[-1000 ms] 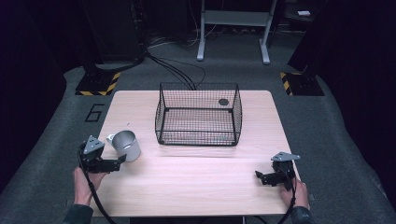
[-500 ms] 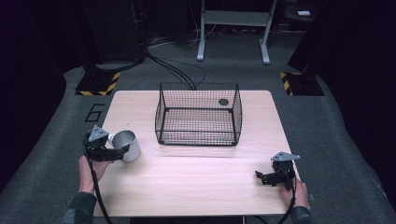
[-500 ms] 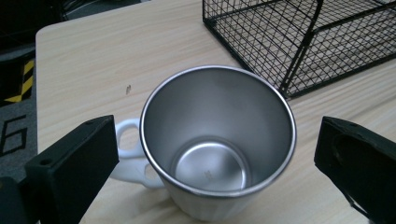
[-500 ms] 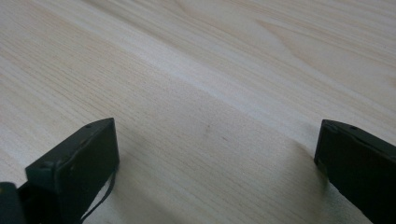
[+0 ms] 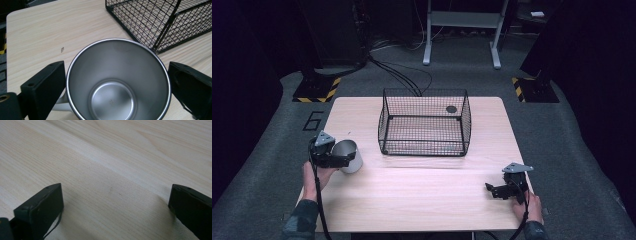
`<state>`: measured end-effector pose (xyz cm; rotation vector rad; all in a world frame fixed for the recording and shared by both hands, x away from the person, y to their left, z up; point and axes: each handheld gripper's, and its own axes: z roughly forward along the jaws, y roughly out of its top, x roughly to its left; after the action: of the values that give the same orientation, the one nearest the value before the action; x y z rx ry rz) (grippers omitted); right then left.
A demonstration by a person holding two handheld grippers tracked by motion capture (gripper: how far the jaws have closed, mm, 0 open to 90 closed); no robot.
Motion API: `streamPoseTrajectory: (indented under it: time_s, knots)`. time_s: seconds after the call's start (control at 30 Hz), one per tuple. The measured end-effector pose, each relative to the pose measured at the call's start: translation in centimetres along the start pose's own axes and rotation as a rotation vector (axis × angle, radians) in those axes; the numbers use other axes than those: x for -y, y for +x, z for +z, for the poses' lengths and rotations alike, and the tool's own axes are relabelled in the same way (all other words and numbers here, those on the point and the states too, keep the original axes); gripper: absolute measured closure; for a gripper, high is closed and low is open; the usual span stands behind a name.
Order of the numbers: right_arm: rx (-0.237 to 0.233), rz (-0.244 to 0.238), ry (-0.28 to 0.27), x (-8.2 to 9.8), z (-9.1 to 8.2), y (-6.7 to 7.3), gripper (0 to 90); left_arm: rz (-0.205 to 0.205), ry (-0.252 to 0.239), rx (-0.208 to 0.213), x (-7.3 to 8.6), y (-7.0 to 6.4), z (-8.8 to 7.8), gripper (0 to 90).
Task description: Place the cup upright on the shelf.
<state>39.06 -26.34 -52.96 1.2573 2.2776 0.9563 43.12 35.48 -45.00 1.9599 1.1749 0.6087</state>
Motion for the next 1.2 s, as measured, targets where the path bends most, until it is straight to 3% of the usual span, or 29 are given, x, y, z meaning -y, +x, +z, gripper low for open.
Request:
streamPoseTrajectory:
  time_s: [0.4,0.9,1.2]
  knots:
    - [0.000,-0.001,0.001,0.0,0.0,0.0,0.0,-0.019,-0.013,-0.023,0.1,-0.2,0.2,6.0]
    - [0.000,0.001,0.000,0.0,0.0,0.0,0.0,0.003,-0.019,-0.004,0.2,0.0,0.1,6.4]
    - [0.000,0.001,0.000,0.0,0.0,0.0,0.0,0.009,-0.035,-0.003,0.0,0.1,-1.0,6.4]
